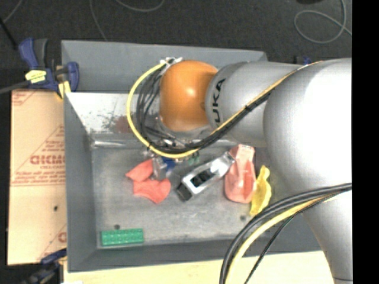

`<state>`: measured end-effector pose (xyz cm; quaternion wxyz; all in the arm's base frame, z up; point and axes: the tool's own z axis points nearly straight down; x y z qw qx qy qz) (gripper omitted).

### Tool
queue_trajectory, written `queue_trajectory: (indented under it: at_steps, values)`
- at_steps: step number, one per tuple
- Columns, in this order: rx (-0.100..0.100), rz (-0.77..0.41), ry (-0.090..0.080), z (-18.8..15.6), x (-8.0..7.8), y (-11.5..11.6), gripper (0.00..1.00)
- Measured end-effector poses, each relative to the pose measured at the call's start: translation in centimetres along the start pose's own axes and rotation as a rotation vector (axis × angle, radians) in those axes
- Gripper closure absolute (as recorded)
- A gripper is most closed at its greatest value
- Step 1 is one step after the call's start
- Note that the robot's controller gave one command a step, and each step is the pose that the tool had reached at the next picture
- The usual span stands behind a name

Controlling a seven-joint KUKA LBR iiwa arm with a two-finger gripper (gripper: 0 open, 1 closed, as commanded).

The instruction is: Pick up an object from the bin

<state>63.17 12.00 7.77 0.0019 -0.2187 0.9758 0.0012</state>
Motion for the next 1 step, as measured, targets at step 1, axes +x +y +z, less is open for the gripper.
queue_trajectory:
  at_steps: [1]
  values:
    - [0.000,0.001,0.000,0.00,0.00,0.00,1.00]
